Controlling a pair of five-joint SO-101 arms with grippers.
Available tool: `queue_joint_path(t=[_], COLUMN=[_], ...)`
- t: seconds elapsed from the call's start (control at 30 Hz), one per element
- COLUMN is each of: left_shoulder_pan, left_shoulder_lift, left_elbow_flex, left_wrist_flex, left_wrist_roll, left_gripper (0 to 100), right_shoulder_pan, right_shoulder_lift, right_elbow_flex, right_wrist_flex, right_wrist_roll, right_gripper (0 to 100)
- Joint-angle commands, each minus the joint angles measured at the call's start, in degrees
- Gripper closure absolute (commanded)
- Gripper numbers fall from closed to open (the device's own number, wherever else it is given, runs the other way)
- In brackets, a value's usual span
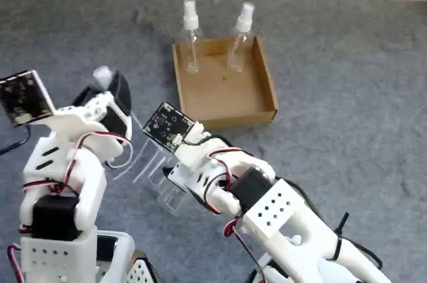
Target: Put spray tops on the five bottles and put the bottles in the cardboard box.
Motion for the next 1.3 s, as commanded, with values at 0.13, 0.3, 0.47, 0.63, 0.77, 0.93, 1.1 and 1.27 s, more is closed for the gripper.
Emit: queue_joint_path(t=[0.13,0.3,0.47,0.63,0.77,0.93,1.1,1.27], left_shoulder_pan=[5.85,7.6,7.87,9.63,12.97,14.81,15.16,17.89], left_shoulder_lift=[-0.84,-0.92,-0.92,-0.92,-0.92,-0.48,-0.57,-0.48], left_elbow_flex=[1.1,1.8,3.03,3.56,3.65,4.79,8.22,8.22], left_wrist_flex=[0.0,4.48,4.75,4.75,6.68,7.74,7.65,7.65], left_wrist_roll=[0.18,0.18,0.18,-0.79,-3.78,-7.91,-10.9,-13.71], left_gripper=[100,100,100,100,100,100,100,100], right_shoulder_pan=[0.13,1.63,3.3,3.12,3.38,3.12,3.3,3.3], right_shoulder_lift=[-2.15,-2.33,-5.67,-9.36,-9.8,-9.98,-9.98,-9.98], right_elbow_flex=[-0.66,-0.48,-0.22,5.67,9.19,9.63,9.71,9.8], right_wrist_flex=[-1.1,-1.1,-8.13,-19.12,-23.16,-23.43,-23.34,-23.25], right_wrist_roll=[-3.78,-3.78,-6.77,-11.78,-11.78,-11.78,-11.78,-11.78], right_gripper=[99.5,99.5,99.5,99.5,99.5,99.5,99.5,99.5])
